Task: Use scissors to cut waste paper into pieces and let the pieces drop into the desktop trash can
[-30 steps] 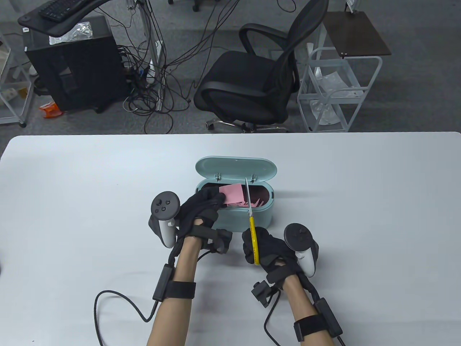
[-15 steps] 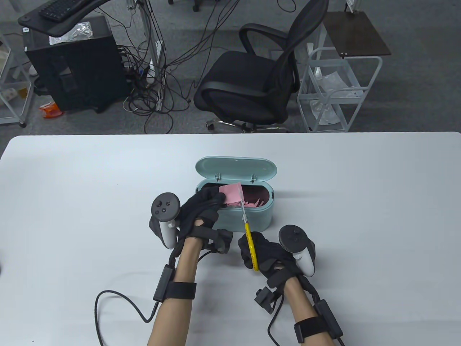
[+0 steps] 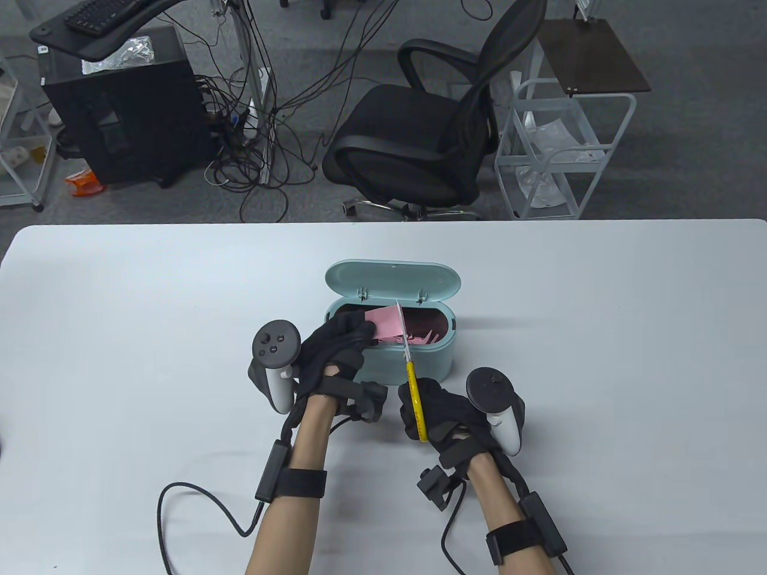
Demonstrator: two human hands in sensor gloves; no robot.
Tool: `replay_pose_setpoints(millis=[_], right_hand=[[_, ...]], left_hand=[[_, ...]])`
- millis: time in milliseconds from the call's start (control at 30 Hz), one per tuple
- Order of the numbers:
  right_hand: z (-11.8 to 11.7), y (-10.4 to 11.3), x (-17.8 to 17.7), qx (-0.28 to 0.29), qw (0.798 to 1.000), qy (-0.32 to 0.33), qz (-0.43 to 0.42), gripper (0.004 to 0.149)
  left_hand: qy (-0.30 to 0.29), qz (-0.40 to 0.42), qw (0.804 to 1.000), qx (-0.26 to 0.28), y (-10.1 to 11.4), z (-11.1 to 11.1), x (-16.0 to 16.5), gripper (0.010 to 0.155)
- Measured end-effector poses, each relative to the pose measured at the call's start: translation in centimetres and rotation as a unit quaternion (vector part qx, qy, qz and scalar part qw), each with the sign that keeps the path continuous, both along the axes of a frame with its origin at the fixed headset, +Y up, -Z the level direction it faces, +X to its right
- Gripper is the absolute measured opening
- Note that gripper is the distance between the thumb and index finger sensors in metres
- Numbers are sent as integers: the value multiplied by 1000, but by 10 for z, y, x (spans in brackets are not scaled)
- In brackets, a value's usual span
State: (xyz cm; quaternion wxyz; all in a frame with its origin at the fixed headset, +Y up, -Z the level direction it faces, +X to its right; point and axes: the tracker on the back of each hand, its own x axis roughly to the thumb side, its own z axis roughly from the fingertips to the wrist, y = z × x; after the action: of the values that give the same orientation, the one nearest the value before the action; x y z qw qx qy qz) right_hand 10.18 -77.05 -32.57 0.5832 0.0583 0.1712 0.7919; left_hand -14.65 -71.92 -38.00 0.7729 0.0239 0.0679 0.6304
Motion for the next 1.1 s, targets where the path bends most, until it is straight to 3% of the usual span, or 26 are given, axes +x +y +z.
replay_pose_setpoints(millis=[233, 367, 533, 867, 1100], right_hand=[[0, 3, 1, 33, 999, -42, 3, 62], [0, 3, 2, 26, 999, -44, -12, 64], [-2, 7, 2, 31, 999, -12, 38, 72], [-3, 8, 1, 30, 999, -24, 22, 71], [-3, 5, 6, 9, 997, -72, -20, 62]], left_hand=[[-2, 2, 1000, -1, -1, 0, 0, 39], [-8, 4, 1000, -1, 0, 0, 0, 39], [-18, 0, 1000, -2, 0, -2, -2, 39], [-25, -10, 1000, -2, 0, -3, -2, 39], [-25, -10, 1000, -2, 0, -3, -2, 39]])
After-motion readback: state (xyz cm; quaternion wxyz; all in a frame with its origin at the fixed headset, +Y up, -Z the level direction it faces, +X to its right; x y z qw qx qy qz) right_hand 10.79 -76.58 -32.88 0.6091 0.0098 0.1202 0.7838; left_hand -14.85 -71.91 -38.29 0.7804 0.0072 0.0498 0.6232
